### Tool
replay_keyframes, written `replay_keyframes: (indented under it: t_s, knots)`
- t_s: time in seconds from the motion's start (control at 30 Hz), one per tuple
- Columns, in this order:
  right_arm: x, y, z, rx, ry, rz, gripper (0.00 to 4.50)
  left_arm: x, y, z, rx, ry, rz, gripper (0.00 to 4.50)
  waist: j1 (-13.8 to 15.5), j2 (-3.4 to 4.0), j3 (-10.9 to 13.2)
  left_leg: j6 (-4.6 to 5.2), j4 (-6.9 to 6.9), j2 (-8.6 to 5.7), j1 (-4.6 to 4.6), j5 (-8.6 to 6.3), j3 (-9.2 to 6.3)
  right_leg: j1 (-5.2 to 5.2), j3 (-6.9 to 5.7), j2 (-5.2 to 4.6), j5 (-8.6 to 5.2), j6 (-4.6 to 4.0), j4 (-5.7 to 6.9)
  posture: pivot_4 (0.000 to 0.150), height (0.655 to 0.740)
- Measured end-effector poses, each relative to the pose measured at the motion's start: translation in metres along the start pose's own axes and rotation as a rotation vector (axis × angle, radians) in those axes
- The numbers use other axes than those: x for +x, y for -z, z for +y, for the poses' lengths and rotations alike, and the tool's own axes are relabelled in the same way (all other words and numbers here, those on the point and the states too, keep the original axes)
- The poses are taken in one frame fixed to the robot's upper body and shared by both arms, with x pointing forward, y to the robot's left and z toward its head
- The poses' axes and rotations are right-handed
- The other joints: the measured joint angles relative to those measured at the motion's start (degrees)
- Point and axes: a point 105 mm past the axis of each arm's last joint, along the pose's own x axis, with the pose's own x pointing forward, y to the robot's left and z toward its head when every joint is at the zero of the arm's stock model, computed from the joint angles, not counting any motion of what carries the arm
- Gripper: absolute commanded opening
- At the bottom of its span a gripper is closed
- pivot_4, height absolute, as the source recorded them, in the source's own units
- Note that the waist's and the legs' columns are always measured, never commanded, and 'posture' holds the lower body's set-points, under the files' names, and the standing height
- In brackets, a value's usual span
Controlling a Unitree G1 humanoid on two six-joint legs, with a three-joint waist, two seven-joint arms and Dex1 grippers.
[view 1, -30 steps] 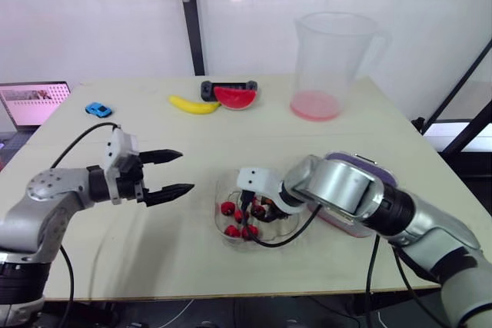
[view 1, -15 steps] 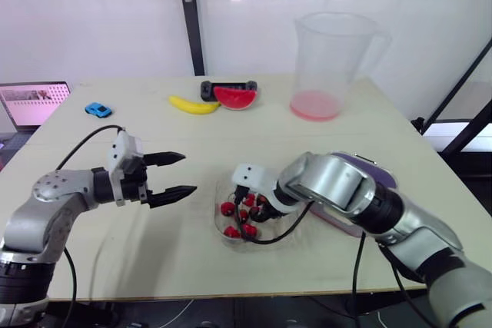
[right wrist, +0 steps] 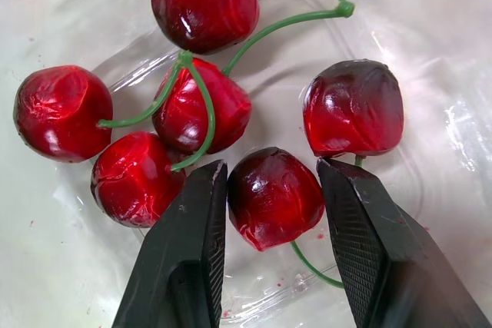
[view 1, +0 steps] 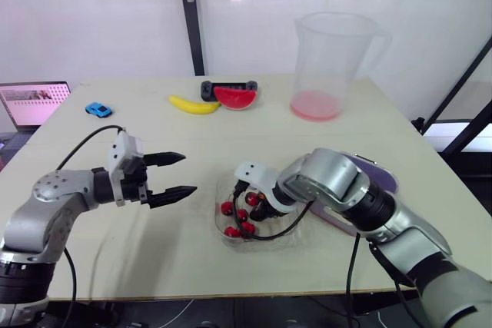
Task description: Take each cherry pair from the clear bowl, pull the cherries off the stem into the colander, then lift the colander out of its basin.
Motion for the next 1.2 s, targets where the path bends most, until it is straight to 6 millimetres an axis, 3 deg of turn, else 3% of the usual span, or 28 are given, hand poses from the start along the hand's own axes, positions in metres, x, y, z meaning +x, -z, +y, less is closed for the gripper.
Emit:
replay_keyframes:
  t_s: [0.07, 0.2, 0.53, 0.77, 0.97, 1.2]
  knots:
    - [0.000, 0.003, 0.000, 0.000, 0.001, 0.010, 1.93, 0.000, 0.000, 0.000, 0.000, 0.000, 0.000, 4.50, 0.00, 0.00, 0.00, 0.00, 0.00, 0.00, 0.00, 0.00, 0.00, 0.00, 0.00, 0.00, 0.00, 0.00, 0.00, 0.150, 0.7400]
    - [-0.001, 0.004, 0.002, -0.031, 0.004, 0.018, 0.76, 0.001, 0.000, 0.000, 0.000, 0.005, 0.001, 4.50, 0.00, 0.00, 0.00, 0.00, 0.00, 0.00, 0.00, 0.00, 0.00, 0.00, 0.00, 0.00, 0.00, 0.00, 0.00, 0.150, 0.7400]
    - [-0.041, -0.012, 0.007, -0.358, 0.034, -0.095, 0.76, 0.003, -0.003, 0.001, 0.002, 0.009, -0.009, 4.50, 0.01, 0.00, 0.00, 0.01, 0.01, -0.01, -0.01, -0.01, 0.01, -0.01, -0.01, 0.01, 0.00, 0.00, -0.01, 0.150, 0.7400]
    - [-0.069, -0.041, 0.014, -0.853, 0.114, -0.371, 0.76, 0.006, -0.005, 0.003, -0.025, 0.008, -0.050, 4.50, 0.05, -0.01, 0.00, 0.02, 0.01, -0.01, -0.01, -0.01, 0.04, -0.01, 0.00, 0.02, 0.00, 0.01, -0.02, 0.150, 0.7400]
    - [-0.056, -0.021, 0.025, -1.055, -0.024, -0.394, 0.76, 0.006, -0.005, 0.005, -0.030, 0.002, -0.056, 4.50, 0.09, -0.04, -0.01, 0.01, 0.06, 0.00, 0.00, -0.01, 0.04, 0.04, -0.01, 0.02, 0.00, 0.00, -0.02, 0.150, 0.7400]
    - [-0.042, -0.005, 0.013, -1.166, -0.138, -0.285, 0.76, 0.007, -0.009, 0.007, -0.019, 0.005, -0.064, 4.50, 0.04, -0.04, -0.01, -0.02, 0.07, 0.01, 0.01, 0.01, 0.03, 0.05, -0.01, 0.02, 0.00, 0.00, -0.02, 0.150, 0.7400]
